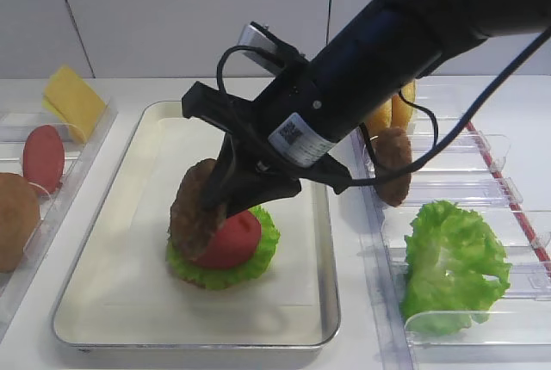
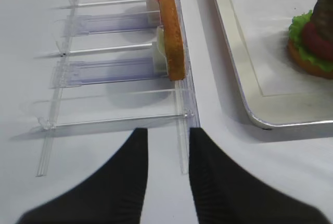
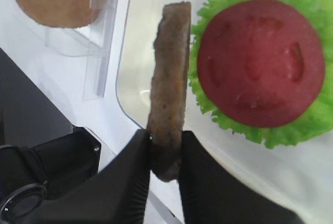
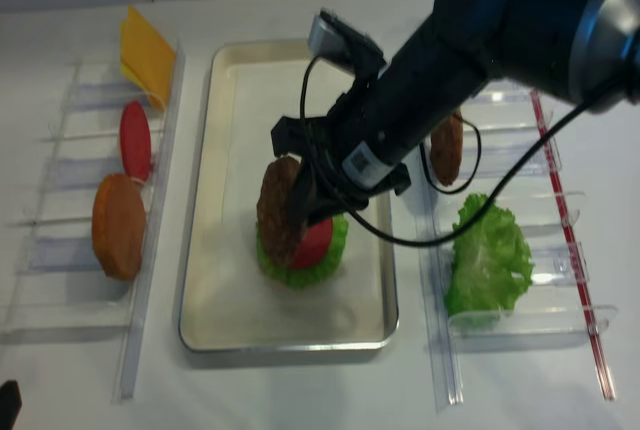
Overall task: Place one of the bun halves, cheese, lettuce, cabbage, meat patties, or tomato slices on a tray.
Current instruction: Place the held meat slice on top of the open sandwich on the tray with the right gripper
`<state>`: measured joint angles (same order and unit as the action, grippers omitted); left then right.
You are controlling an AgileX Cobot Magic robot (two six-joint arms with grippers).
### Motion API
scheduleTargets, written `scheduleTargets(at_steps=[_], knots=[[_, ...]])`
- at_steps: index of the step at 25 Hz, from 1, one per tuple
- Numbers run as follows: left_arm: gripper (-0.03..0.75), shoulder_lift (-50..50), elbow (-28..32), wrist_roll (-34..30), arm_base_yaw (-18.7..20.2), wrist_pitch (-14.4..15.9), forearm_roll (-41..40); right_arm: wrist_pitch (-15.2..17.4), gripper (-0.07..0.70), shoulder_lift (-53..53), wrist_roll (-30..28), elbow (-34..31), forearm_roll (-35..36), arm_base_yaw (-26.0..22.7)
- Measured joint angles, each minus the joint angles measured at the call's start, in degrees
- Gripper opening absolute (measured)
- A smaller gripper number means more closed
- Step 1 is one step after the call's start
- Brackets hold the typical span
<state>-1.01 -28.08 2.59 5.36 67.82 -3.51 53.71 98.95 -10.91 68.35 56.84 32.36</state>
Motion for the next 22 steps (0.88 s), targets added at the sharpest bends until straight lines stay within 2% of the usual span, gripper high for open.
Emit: scheduleTargets(at_steps=[8, 17, 22], knots=[[0.210, 0.0, 0.0, 0.0, 0.0, 0.0, 0.0, -3.4, 0.162, 1.3, -0.9, 0.0, 0.4, 0.0], [0.210, 0.0, 0.0, 0.0, 0.0, 0.0, 0.0, -3.6, 0.161, 3.1, -2.1, 0.1, 1.6, 0.0], [0.210, 0.0, 0.0, 0.0, 0.0, 0.0, 0.0, -3.6, 0.161, 3.4, -1.7, 0.4, -0.5, 0.0]])
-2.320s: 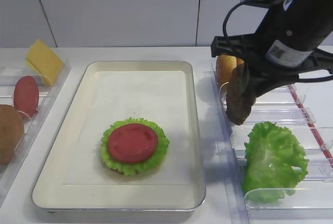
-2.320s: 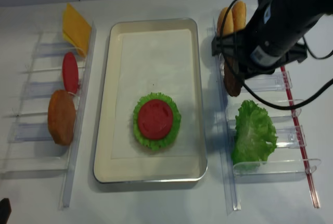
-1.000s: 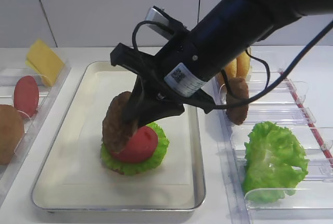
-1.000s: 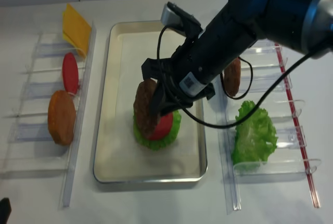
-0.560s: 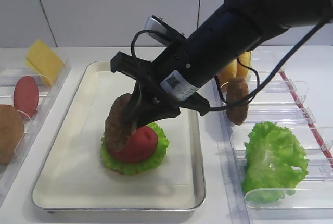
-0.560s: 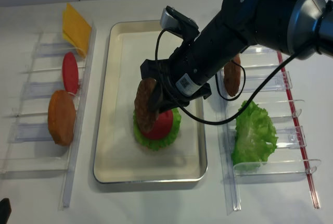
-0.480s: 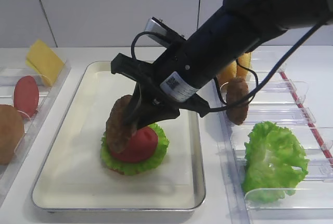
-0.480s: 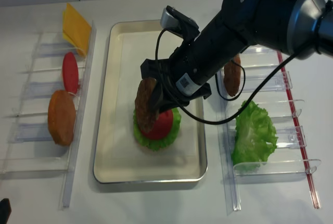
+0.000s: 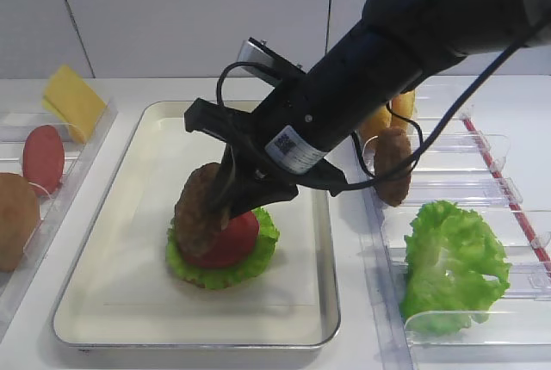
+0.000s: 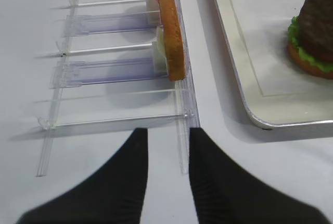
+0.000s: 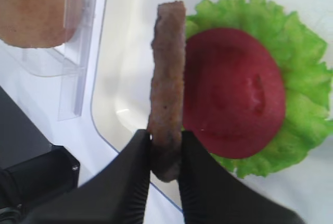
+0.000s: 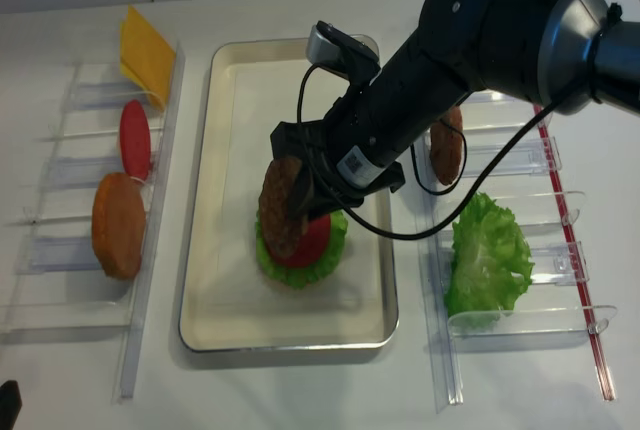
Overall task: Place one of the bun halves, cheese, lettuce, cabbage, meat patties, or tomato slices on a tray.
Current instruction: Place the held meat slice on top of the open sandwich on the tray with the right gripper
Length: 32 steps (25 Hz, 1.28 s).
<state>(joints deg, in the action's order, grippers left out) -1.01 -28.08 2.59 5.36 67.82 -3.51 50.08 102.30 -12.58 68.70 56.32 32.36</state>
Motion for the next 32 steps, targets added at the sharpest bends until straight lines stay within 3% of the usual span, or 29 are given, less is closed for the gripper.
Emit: scheduleTargets(at_steps=[13, 21, 32], knots=[[0.210, 0.0, 0.0, 0.0, 0.0, 0.0, 0.0, -0.5, 0.167, 0.1, 4.0, 0.1, -6.3, 0.0], [0.210, 0.0, 0.0, 0.0, 0.0, 0.0, 0.0, -1.9, 0.333, 0.2, 4.1, 0.1, -8.5, 0.0], [0.210, 0.0, 0.0, 0.0, 0.0, 0.0, 0.0, -0.1, 0.362, 0.2, 6.3, 0.1, -11.5, 0.0]])
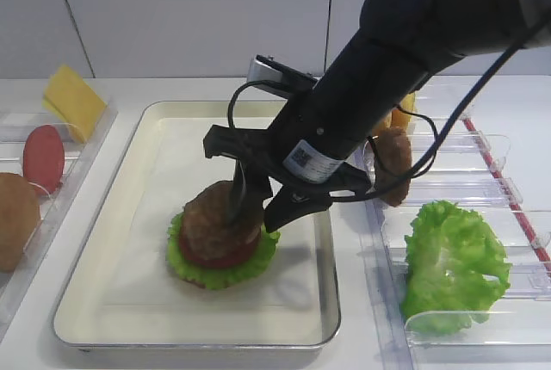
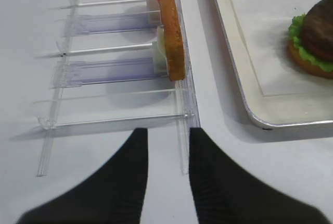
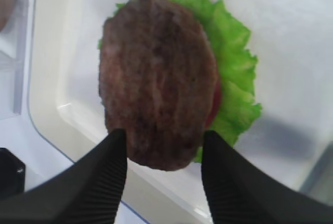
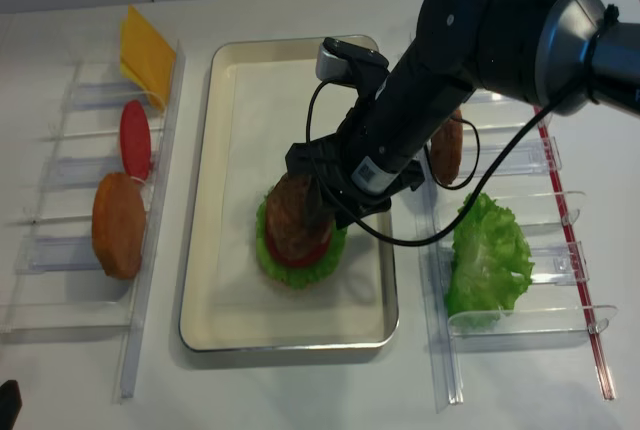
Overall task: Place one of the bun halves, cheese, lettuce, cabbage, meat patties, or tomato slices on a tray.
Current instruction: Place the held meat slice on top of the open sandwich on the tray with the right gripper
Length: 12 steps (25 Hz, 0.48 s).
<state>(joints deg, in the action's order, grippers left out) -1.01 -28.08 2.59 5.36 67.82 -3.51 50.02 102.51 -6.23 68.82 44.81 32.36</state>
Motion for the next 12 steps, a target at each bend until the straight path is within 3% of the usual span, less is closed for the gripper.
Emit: scheduleTargets(at_steps=[12], knots=[[0.210, 0.0, 0.0, 0.0, 0.0, 0.0, 0.0, -0.5, 0.380, 1.0, 2.1, 0.7, -2.7, 0.0]])
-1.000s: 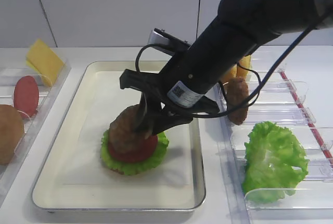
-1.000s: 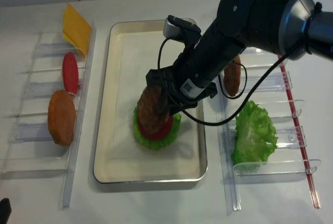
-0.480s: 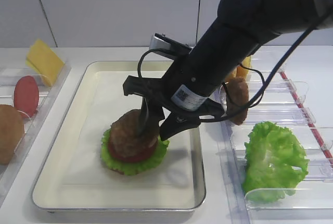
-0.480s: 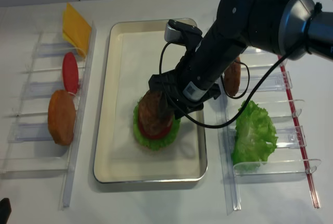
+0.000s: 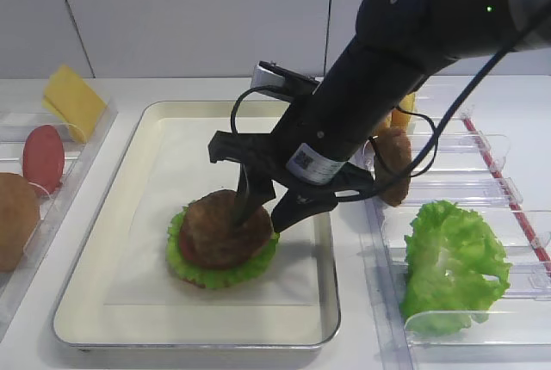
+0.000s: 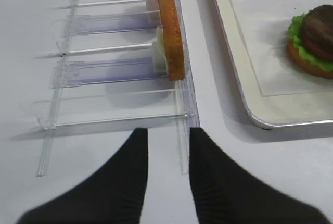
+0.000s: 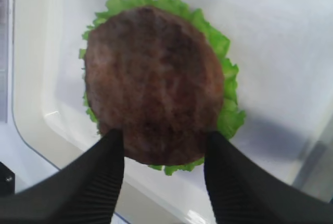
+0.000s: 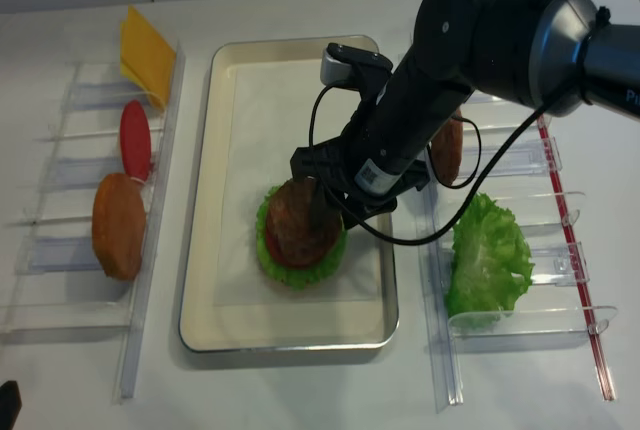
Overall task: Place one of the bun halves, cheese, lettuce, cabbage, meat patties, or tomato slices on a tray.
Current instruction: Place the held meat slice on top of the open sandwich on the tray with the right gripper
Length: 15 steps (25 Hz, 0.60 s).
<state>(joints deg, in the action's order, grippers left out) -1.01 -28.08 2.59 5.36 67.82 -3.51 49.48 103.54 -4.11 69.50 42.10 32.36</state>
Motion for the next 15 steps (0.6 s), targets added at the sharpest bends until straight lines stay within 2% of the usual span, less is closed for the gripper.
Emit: scheduleTargets(at_steps=[3, 5, 11, 13, 15], knots=[[0.210, 0.0, 0.0, 0.0, 0.0, 0.0, 0.0, 2.1, 0.383, 0.0, 2.1, 2.6, -2.3, 0.1], [0.209, 0.0, 0.0, 0.0, 0.0, 0.0, 0.0, 4.6, 0.383, -0.4, 5.3, 4.9, -6.4, 0.1], [0.210, 0.0, 0.0, 0.0, 0.0, 0.0, 0.0, 16.8, 0.383, -3.0, 18.1, 12.5, -25.9, 0.2], [0.210, 0.0, 0.0, 0.0, 0.0, 0.0, 0.0, 19.5, 0.383, -4.1, 20.6, 14.1, -30.4, 0.2], [0.210, 0.0, 0.0, 0.0, 0.0, 0.0, 0.0, 20.3, 0.383, -5.2, 21.9, 15.0, -33.8, 0.2]])
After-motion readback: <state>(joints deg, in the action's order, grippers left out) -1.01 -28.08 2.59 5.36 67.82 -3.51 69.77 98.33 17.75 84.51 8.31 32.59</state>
